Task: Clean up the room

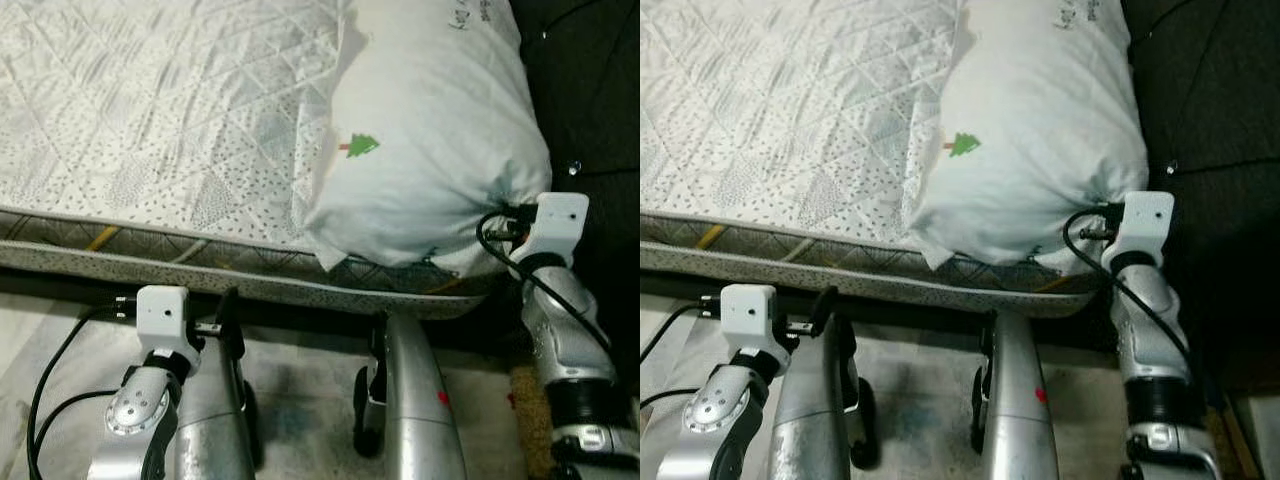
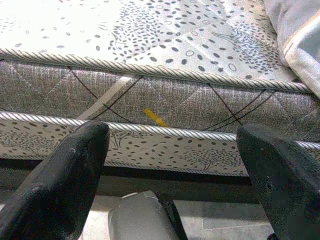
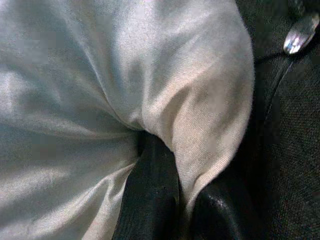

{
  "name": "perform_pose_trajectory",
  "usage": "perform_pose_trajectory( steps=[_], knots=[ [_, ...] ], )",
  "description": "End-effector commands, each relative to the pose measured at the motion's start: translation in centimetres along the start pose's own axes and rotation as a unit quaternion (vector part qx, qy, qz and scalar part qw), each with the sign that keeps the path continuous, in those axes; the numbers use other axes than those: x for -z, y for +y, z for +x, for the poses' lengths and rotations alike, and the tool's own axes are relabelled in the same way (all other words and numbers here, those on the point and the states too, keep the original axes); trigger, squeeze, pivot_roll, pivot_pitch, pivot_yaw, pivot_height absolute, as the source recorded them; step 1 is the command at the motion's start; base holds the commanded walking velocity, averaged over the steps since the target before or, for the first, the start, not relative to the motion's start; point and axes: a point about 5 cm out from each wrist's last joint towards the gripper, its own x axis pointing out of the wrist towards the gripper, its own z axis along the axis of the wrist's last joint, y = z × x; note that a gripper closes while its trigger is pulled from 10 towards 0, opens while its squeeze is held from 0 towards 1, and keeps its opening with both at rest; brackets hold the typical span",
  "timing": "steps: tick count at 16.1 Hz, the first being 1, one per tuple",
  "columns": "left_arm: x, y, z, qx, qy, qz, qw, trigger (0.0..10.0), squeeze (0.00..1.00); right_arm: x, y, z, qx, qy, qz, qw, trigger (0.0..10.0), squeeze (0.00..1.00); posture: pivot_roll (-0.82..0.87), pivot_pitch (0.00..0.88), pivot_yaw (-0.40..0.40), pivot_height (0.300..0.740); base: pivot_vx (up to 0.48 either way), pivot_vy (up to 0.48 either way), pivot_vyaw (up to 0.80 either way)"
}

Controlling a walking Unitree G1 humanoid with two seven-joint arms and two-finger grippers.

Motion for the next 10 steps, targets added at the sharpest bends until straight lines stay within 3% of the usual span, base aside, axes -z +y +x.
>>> perform_pose_trajectory(
  steps=[1,3,5,7,8,9,10],
  knots=[
    [0.7,0.4,-0.3,-0.009,0.017,0.0,1.0,10.0,0.0,-1.3,-2.7,0.6,0.053,-0.015,-0.018,0.998,0.0,0.0,0.08,0.212,-0.04,0.534,0.0,0.0,0.0],
    [0.7,0.6,-0.2,-0.016,0.018,0.003,1.0,10.0,0.0,-2.6,-5.8,1.3,0.127,-0.023,-0.027,0.991,0.0,0.0,0.08,0.205,-0.043,0.534,0.0,0.0,0.0],
    [0.7,0.6,-0.2,-0.017,0.018,0.003,1.0,10.0,0.0,-2.6,-6.2,1.4,0.128,-0.023,-0.02,0.991,0.0,0.0,0.08,0.205,-0.043,0.534,0.0,0.0,0.0],
    [0.9,0.5,-0.3,-0.017,0.021,0.004,1.0,10.0,0.0,-2.1,-5.3,0.7,0.112,-0.035,-0.028,0.993,0.2,0.0,0.08,0.193,-0.036,0.534,0.0,0.0,0.0],
    [1.0,0.5,-0.3,-0.016,0.022,0.005,1.0,10.0,0.0,-1.2,-4.7,0.2,0.102,-0.029,-0.039,0.994,8.5,0.0,0.08,0.188,-0.031,0.534,0.0,0.0,0.0],
    [1.0,0.5,-0.3,-0.016,0.023,0.005,1.0,10.0,0.0,-0.8,-4.2,-0.2,0.095,-0.033,-0.032,0.994,10.0,0.58,0.08,0.181,-0.024,0.534,0.0,0.0,0.0],
    [1.0,0.5,-0.3,-0.016,0.024,0.005,1.0,10.0,0.0,-0.4,-3.6,-0.9,0.089,-0.043,-0.019,0.995,10.0,1.0,0.07,0.178,-0.02,0.534,0.0,0.0,0.0]
  ],
)
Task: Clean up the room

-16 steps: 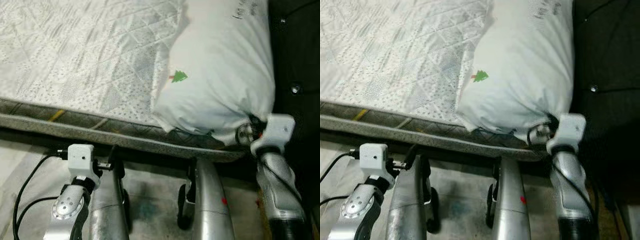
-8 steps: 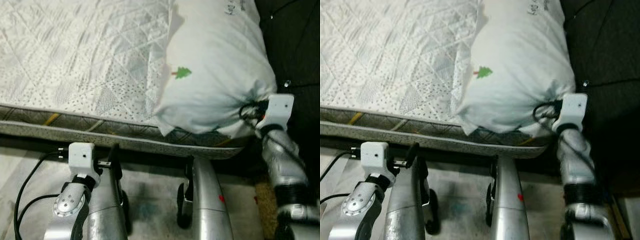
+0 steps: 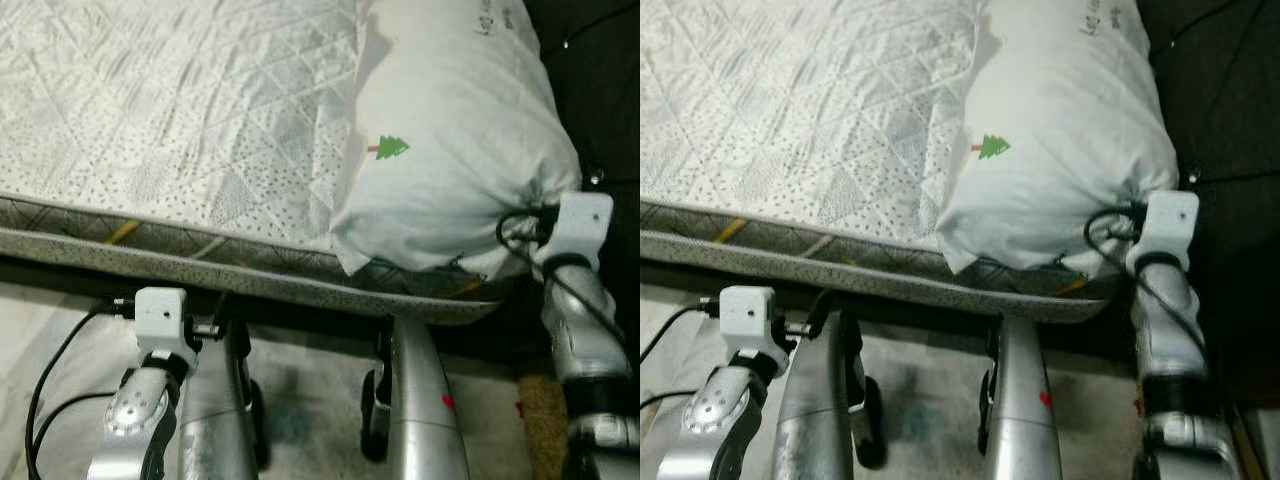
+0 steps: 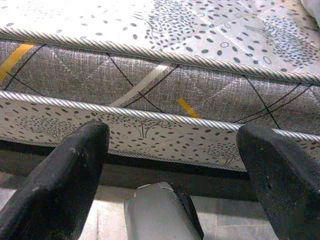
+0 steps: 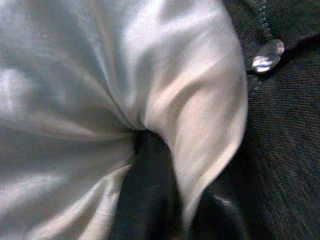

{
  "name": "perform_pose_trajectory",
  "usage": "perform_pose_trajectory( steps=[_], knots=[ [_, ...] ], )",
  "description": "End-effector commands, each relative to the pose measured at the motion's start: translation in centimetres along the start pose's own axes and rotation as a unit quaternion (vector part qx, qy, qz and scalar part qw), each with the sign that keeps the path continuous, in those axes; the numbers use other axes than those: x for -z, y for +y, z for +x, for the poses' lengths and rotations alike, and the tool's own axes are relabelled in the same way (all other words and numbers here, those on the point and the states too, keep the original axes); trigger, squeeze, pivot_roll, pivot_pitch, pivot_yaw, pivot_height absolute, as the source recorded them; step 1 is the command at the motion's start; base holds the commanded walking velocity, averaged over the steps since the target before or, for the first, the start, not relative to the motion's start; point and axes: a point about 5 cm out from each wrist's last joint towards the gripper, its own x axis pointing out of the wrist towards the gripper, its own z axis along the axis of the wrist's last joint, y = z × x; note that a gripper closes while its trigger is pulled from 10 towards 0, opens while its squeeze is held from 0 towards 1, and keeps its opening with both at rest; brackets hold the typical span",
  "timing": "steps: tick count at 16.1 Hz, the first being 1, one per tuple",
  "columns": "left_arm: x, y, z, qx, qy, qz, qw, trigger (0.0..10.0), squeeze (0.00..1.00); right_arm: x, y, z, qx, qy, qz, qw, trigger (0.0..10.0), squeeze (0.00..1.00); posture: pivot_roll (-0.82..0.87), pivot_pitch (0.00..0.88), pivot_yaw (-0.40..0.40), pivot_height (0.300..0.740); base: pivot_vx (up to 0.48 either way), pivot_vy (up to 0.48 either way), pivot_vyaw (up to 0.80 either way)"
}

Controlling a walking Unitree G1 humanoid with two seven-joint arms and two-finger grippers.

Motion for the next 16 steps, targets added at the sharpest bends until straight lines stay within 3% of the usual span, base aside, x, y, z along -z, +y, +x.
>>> perform_pose_trajectory(
  steps=[1,2,4,6,7,9,12,14,16],
  knots=[
    [0.5,0.2,-0.2,-0.004,0.013,0.004,1.0,10.0,0.0,-0.7,-0.7,-0.8,0.023,-0.033,0.013,0.999,10.0,1.0,0.07,0.179,-0.017,0.534,0.0,0.0,0.0],
    [0.5,0.2,-0.2,-0.003,0.014,0.003,1.0,10.0,0.0,-0.7,-0.3,-1.3,0.013,-0.038,0.019,0.999,10.0,1.0,0.07,0.18,-0.016,0.534,0.0,0.0,0.0],
    [0.6,0.1,-0.1,-0.002,0.016,0.003,1.0,10.0,0.0,-1.2,-0.4,-2.3,0.01,-0.069,-0.018,0.997,10.0,1.0,0.07,0.179,-0.001,0.534,0.0,0.0,0.0],
    [0.9,0.3,-0.3,-0.01,0.021,0.003,1.0,10.0,0.0,-2.6,-1.7,-3.0,0.037,-0.111,-0.084,0.99,10.0,1.0,0.06,0.176,0.004,0.534,0.0,0.0,0.0],
    [0.9,0.2,-0.5,-0.01,0.022,0.004,1.0,10.0,0.0,-3.1,-2.2,-3.4,0.044,-0.117,-0.096,0.987,10.0,1.0,0.06,0.173,0.001,0.534,0.0,0.0,0.0],
    [0.9,0.3,-0.5,-0.017,0.021,0.003,1.0,10.0,0.0,-3.5,-2.0,-4.0,0.037,-0.121,-0.096,0.987,10.0,1.0,0.06,0.172,-0.003,0.534,0.0,0.0,0.0],
    [0.6,0.4,-0.4,-0.031,0.007,0.004,0.999,10.0,0.0,-4.4,1.1,-5.2,-0.013,-0.14,-0.069,0.988,10.0,1.0,0.05,0.159,-0.011,0.534,0.0,0.0,0.0],
    [0.5,0.3,-0.4,-0.032,0.005,0.004,0.999,10.0,0.0,-3.5,2.1,-6.0,-0.031,-0.119,-0.068,0.99,10.0,1.0,0.05,0.164,-0.018,0.534,0.0,0.0,0.0],
    [0.1,0.6,-0.1,-0.04,-0.002,0.002,0.999,10.0,0.0,-1.3,2.6,-7.5,-0.048,-0.057,-0.029,0.997,10.0,1.0,0.05,0.169,-0.02,0.534,0.0,0.0,0.0]
  ],
)
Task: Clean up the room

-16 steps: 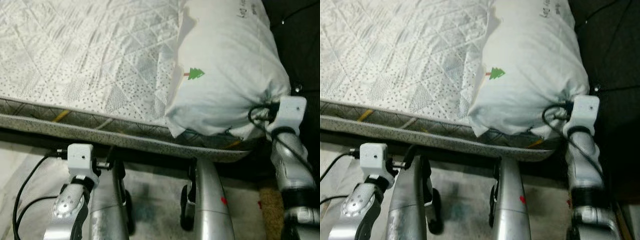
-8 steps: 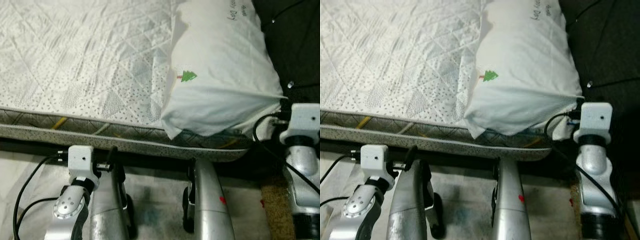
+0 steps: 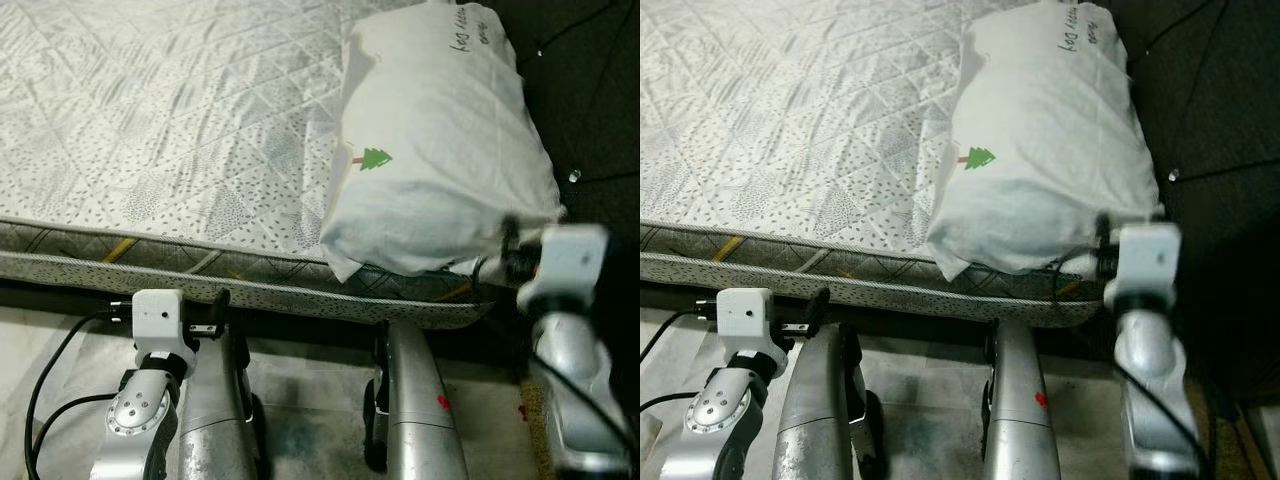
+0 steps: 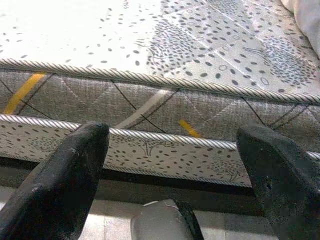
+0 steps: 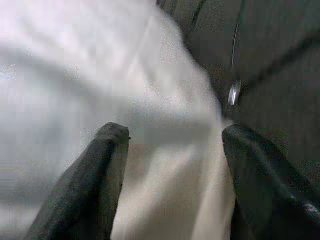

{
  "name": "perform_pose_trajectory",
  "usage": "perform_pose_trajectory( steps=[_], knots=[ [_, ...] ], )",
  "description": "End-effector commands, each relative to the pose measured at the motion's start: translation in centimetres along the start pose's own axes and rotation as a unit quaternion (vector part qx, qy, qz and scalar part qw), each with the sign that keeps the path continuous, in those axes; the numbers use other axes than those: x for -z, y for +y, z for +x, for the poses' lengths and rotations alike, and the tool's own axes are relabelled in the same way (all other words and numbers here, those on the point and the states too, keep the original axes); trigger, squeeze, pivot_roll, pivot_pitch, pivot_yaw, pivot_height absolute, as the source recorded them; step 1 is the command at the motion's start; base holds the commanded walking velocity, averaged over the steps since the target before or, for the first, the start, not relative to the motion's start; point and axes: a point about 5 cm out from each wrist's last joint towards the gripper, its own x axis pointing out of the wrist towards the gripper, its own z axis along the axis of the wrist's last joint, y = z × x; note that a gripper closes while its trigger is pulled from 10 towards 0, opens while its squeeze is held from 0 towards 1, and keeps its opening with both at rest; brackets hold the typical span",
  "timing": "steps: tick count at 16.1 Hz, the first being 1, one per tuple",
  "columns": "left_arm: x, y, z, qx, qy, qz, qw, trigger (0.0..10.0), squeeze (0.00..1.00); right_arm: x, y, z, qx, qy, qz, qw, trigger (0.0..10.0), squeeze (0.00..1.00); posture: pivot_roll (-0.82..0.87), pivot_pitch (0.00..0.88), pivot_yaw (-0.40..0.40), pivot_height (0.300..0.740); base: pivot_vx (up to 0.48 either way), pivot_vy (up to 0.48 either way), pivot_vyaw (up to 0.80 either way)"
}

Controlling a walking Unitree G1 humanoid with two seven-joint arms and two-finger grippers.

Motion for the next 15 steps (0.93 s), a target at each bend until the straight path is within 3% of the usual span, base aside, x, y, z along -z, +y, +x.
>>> perform_pose_trajectory(
  steps=[1,4,7,10,13,14,15],
  knots=[
    [0.2,0.3,-0.1,-0.009,0.003,0.001,1.0,10.0,0.0,0.0,0.4,-0.7,-0.022,0.009,0.003,1.0,10.0,1.0,0.04,0.17,-0.02,0.534,0.0,0.0,0.0],
    [0.0,0.1,-0.2,-0.011,-0.005,0.001,1.0,10.0,0.0,0.8,0.5,-2.0,-0.018,0.041,0.023,0.999,10.0,1.0,0.04,0.177,-0.02,0.534,0.0,0.0,0.0],
    [-1.5,0.1,0.2,-0.02,-0.041,-0.011,0.999,10.0,0.0,-1.3,1.2,-1.4,-0.026,-0.002,0.048,0.999,10.0,1.0,0.04,0.178,-0.016,0.534,0.0,0.0,0.0],
    [-2.2,0.1,0.6,-0.021,-0.058,-0.013,0.998,10.0,0.0,-1.7,3.1,-1.2,-0.058,-0.001,0.085,0.995,10.0,1.0,0.04,0.177,-0.019,0.534,0.0,0.0,0.0],
    [-2.4,0.1,0.6,-0.021,-0.062,-0.013,0.998,10.0,0.0,-2.3,3.8,-1.1,-0.09,-0.007,0.113,0.99,10.0,1.0,0.04,0.18,-0.022,0.548,0.0,0.0,0.0],
    [-2.5,-0.1,0.7,-0.019,-0.063,-0.014,0.998,10.0,0.0,-2.4,4.1,-0.9,-0.095,-0.008,0.114,0.989,10.0,0.0,0.04,0.18,-0.021,0.563,0.0,0.0,0.0],
    [-2.6,-0.1,0.7,-0.018,-0.064,-0.015,0.998,10.0,0.0,-2.4,4.3,-0.8,-0.097,-0.007,0.115,0.989,10.0,0.0,0.04,0.18,-0.021,0.572,0.0,0.0,0.0]
  ],
)
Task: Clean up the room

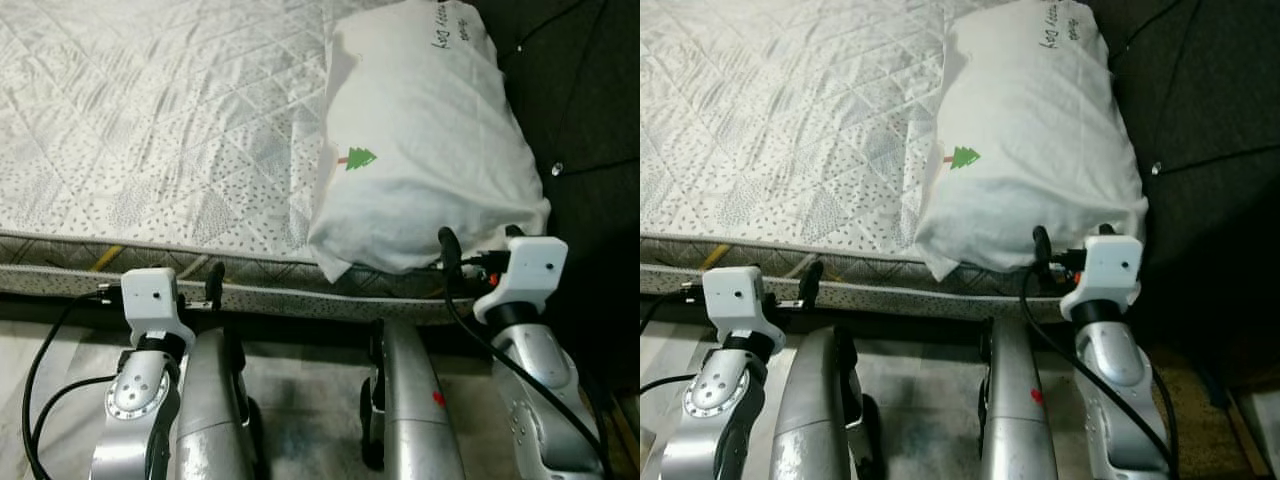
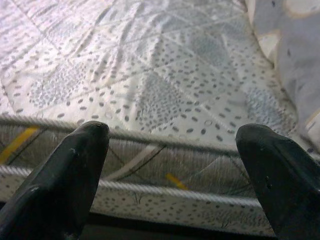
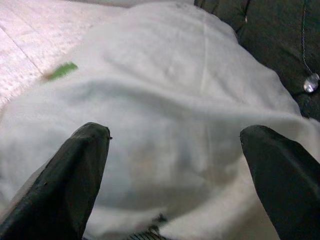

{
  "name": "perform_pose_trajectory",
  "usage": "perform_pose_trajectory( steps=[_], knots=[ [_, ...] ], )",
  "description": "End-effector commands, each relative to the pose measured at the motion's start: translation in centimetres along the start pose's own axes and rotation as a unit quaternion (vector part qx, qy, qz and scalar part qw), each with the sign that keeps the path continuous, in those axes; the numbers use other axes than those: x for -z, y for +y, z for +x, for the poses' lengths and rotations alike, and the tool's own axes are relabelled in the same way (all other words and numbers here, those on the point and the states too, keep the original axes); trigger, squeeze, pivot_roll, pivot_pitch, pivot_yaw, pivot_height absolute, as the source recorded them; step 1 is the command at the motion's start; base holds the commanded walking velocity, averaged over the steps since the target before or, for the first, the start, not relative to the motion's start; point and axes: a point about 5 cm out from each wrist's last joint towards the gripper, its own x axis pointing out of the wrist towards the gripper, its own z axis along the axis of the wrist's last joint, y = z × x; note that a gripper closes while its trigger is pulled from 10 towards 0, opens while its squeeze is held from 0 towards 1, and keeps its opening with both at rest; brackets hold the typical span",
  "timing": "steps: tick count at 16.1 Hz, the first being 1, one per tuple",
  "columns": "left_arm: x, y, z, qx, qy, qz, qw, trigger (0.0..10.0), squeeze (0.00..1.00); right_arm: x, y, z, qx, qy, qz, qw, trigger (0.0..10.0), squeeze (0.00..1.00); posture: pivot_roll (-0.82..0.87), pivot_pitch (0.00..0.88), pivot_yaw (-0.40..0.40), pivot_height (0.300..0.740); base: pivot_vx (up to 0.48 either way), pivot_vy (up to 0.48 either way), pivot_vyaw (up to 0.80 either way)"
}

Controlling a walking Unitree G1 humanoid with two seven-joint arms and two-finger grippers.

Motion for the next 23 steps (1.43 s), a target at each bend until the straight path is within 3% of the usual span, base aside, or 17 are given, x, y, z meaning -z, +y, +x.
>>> perform_pose_trajectory(
  steps=[1,13,18,23],
  knots=[
    [-0.3,0.1,0.0,-0.005,-0.005,0.001,1.0,10.0,0.0,-0.2,0.1,-0.1,-0.006,0.0,0.0,1.0,10.0,0.0,0.04,0.18,-0.021,0.587,0.0,0.0,0.0],
    [-0.1,-0.3,0.0,-0.006,0.002,-0.008,1.0,10.0,0.0,0.0,0.0,0.2,-0.006,0.006,0.0,1.0,10.0,0.0,0.04,0.18,-0.021,0.735,0.0,0.0,0.0],
    [0.6,-0.5,0.1,0.0,0.013,-0.001,1.0,10.0,0.0,1.1,0.0,0.0,-0.005,0.02,-0.003,1.0,10.0,0.0,0.04,0.152,-0.015,0.74,0.0,0.0,0.0],
    [1.0,-1.0,1.6,0.012,0.011,0.016,1.0,10.0,0.0,2.5,-1.8,1.7,0.001,0.051,-0.008,0.999,10.0,0.0,0.01,0.093,0.004,0.74,0.0,0.0,0.0]
  ],
)
